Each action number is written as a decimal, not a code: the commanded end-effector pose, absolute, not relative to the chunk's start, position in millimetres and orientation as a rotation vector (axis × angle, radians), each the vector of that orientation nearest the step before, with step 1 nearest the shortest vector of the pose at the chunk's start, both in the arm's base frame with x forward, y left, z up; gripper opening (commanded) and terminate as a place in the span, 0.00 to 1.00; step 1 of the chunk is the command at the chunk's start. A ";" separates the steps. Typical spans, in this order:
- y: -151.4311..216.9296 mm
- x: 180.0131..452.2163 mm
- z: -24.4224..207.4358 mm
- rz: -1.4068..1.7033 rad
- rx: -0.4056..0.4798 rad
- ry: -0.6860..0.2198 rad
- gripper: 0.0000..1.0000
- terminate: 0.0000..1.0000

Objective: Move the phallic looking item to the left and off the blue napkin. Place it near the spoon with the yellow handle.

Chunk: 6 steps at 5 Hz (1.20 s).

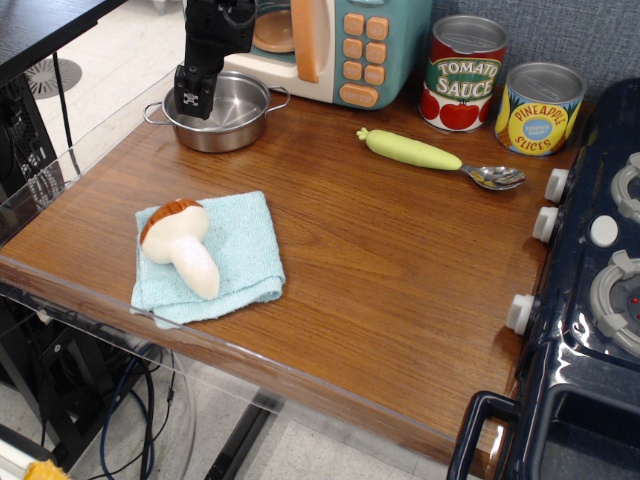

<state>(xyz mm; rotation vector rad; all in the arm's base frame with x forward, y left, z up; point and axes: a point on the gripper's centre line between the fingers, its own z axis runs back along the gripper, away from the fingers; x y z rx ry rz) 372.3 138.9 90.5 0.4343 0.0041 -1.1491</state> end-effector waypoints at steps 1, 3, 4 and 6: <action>138.9 372.3 90.5 -1.149 0.434 0.004 1.00 0.00; 131.1 352.4 99.6 -1.199 0.301 -0.064 1.00 0.00; 130.4 335.5 113.0 -1.185 0.289 -0.087 1.00 0.00; 107.5 273.6 107.6 -1.127 0.216 -0.019 1.00 0.00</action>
